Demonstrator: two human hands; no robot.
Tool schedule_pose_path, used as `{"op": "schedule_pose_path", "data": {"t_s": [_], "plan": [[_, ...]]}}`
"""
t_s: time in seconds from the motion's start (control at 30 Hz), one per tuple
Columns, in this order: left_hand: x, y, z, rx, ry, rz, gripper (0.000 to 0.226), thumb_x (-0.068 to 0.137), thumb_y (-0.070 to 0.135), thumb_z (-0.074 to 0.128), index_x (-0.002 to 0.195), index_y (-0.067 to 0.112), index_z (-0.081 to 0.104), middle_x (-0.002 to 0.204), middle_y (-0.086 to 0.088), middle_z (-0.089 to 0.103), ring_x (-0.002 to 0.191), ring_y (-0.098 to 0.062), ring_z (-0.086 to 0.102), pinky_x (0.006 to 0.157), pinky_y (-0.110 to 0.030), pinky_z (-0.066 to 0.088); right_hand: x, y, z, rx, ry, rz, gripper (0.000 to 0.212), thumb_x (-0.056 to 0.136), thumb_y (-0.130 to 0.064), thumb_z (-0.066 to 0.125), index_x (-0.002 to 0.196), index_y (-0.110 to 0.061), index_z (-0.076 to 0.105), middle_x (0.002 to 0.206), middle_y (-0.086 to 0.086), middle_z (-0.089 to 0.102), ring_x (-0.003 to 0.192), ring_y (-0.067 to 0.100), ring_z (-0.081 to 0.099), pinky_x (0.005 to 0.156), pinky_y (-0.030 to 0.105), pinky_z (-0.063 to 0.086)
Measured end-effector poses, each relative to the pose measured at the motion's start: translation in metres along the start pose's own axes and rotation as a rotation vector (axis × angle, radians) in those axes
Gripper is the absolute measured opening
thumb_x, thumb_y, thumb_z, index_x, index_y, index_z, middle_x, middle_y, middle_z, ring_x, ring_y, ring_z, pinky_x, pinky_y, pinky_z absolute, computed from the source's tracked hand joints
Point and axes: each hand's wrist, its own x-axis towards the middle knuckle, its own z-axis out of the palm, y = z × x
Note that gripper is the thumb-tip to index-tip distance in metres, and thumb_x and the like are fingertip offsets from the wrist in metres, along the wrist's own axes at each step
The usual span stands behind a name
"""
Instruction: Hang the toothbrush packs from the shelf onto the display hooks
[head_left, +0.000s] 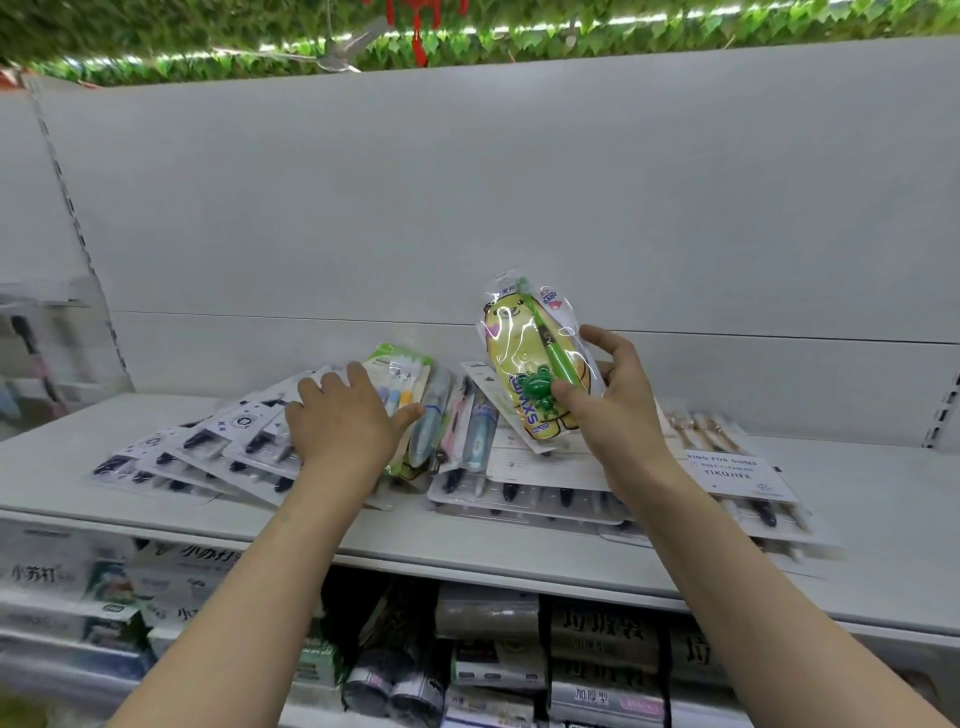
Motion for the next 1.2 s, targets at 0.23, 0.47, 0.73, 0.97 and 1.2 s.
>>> {"op": "schedule_pose_path", "data": {"t_s": [0.23,0.47,0.73,0.97,1.2], "plan": [[0.004,0.000,-0.005,-0.126,0.062,-0.014,0.113,0.070,0.081,0.061,0.148,0.007,0.026,0.130,-0.022,0.048,0.119,-0.037,0.043,0.090,-0.042,0.042,-0.001,-0.001,0.005,0.015,-0.013,-0.011,0.059,0.089,0.001,0.067,0.126,-0.041,0.047,0.119,0.006,0.062,0.098,0.014,0.069,0.063,0.017,0.055],[-0.006,0.005,-0.008,-0.358,0.118,-0.026,0.119,0.068,0.062,0.080,0.152,0.010,0.014,0.130,-0.020,0.044,0.117,-0.038,0.049,0.071,-0.042,0.042,-0.001,0.000,0.006,0.032,-0.018,-0.006,0.059,0.090,0.001,0.067,0.126,-0.042,0.048,0.119,0.006,0.062,0.098,0.015,0.069,0.062,0.017,0.056],[-0.009,0.004,-0.009,-0.638,0.119,-0.034,0.103,0.078,0.033,0.082,0.153,0.014,0.014,0.134,-0.022,0.049,0.119,-0.045,0.051,0.088,-0.050,0.043,0.000,0.000,0.002,0.035,-0.008,-0.007,0.059,0.089,0.000,0.068,0.126,-0.042,0.049,0.117,0.005,0.064,0.098,0.015,0.070,0.068,0.021,0.057],[-0.023,0.002,-0.026,-0.805,0.218,-0.042,0.091,0.083,0.029,0.079,0.153,0.014,0.022,0.143,-0.015,0.050,0.129,-0.037,0.048,0.103,-0.050,0.040,-0.001,-0.004,-0.004,0.088,-0.024,-0.007,0.058,0.089,0.002,0.068,0.126,-0.039,0.050,0.114,0.004,0.065,0.095,0.015,0.071,0.068,0.024,0.059],[-0.050,0.014,-0.053,-0.954,0.375,-0.016,0.019,0.084,0.032,0.074,0.080,0.022,0.058,0.081,0.004,0.062,0.079,-0.018,0.059,0.062,-0.025,0.039,-0.009,0.001,-0.012,0.182,-0.053,-0.027,0.055,0.090,-0.004,0.068,0.129,-0.039,0.050,0.115,0.005,0.067,0.103,0.020,0.070,0.083,0.034,0.058]]}}
